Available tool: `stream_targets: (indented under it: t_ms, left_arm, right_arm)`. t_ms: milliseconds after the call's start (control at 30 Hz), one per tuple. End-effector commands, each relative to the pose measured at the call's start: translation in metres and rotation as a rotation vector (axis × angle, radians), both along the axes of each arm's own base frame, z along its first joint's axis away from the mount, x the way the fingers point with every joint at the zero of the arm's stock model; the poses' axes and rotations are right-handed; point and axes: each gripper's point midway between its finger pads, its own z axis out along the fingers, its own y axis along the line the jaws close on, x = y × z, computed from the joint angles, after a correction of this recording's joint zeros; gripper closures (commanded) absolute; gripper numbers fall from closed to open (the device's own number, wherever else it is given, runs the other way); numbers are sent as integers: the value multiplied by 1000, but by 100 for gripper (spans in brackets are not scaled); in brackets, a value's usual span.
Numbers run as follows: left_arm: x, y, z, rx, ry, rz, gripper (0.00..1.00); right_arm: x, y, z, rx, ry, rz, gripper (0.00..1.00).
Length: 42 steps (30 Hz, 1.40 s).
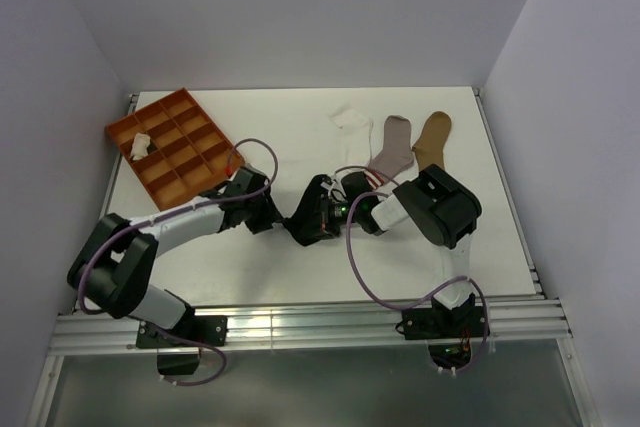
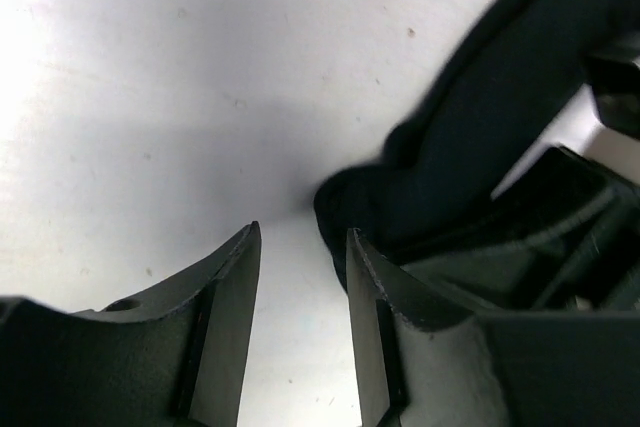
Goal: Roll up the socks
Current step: Roll the sock at the center of the board.
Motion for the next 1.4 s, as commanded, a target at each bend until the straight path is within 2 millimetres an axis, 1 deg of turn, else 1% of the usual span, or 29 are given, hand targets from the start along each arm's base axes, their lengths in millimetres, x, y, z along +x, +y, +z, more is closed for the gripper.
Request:
stream_targets:
  t_ms: [0, 33, 67, 133, 200, 233, 400, 433, 667, 833, 967, 1133, 1167, 1267, 1300, 1367]
  left_arm:
    - [5, -8, 22, -75, -117, -35, 55]
    - [0, -6, 18, -80, -112, -38, 55]
    - [0, -9, 23, -100, -136, -46, 55]
    - [-8, -9, 19, -110, -133, -63, 55]
    - [-10, -11, 18, -123, -146, -73, 55]
    - [-13, -11, 14, -125, -135, -78, 55]
    - [-16, -19, 6, -156, -124, -115, 56]
    - [-11, -25, 9, -178, -148, -124, 56]
    - [-2, -38, 18, -229, -218, -169, 56]
    - [1, -39, 12, -225, -205, -160, 56]
    - [5, -37, 9, -194, -186, -136, 57]
    - [5, -18, -3, -76, -129, -83, 58]
    - [7, -18, 0, -70, -132, -82, 58]
    - [2, -12, -6, -26, -82, -82, 62]
    - [4, -14, -6, -15, -75, -91, 66]
    - [0, -12, -10, 13, -40, -103, 72]
  right_arm:
    - [-19, -21, -39, -105, 148, -39, 100]
    - [-18, -21, -38, -96, 151, -42, 100]
    - [-19, -21, -39, -94, 165, -46, 100]
    - [-19, -22, -41, -90, 177, -50, 100]
    - [-19, -22, -41, -90, 180, -50, 100]
    - [-19, -22, -41, -89, 179, -48, 100]
    - [-19, -23, -42, -99, 181, -49, 100]
    - [-18, -23, -42, -101, 179, -47, 100]
    - [-19, -24, -43, -102, 185, -50, 100]
    - [-19, -25, -43, -112, 180, -45, 100]
    - [-19, -25, -44, -115, 179, -46, 100]
    - [-18, -27, -45, -137, 166, -46, 100]
    - [-17, -27, -44, -138, 162, -45, 100]
    - [-15, -28, -45, -153, 149, -43, 100]
    - [-15, -28, -44, -159, 139, -38, 100]
    - [-13, -27, -42, -163, 116, -34, 99]
